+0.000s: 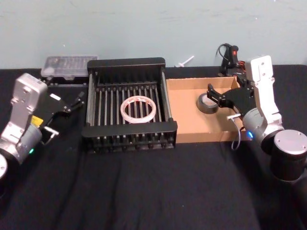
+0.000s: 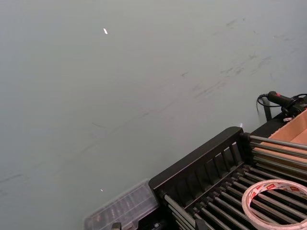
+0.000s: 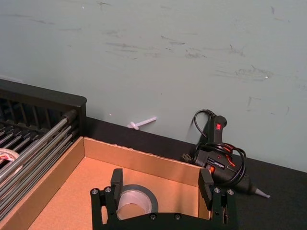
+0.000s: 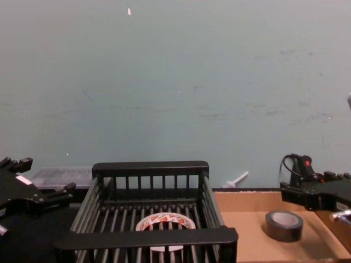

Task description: Pick up the white tape and place it into the black box , Pick up the silver tape and place it into the brown box.

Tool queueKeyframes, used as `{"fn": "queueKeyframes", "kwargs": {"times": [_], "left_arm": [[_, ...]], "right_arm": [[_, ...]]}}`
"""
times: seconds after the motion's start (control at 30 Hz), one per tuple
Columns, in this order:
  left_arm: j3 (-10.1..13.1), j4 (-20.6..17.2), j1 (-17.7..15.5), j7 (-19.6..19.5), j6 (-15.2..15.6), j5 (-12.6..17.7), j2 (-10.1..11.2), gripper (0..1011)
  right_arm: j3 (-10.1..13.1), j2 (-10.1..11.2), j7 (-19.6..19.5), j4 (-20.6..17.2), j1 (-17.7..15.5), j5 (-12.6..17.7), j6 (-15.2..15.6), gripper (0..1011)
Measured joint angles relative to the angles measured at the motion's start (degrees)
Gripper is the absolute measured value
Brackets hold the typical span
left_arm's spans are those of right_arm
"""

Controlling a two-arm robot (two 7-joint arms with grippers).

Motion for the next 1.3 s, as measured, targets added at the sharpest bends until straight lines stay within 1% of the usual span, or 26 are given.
{"fn": "queueKeyframes", "kwargs": {"times": [1.3], "left_arm": [[0.0, 0.0, 0.0, 0.0, 0.0, 0.0, 0.0, 1001]], "right_arm": [[-0.1, 0.1, 0.0, -0.2, 0.1, 0.2, -0.1, 1000]]}}
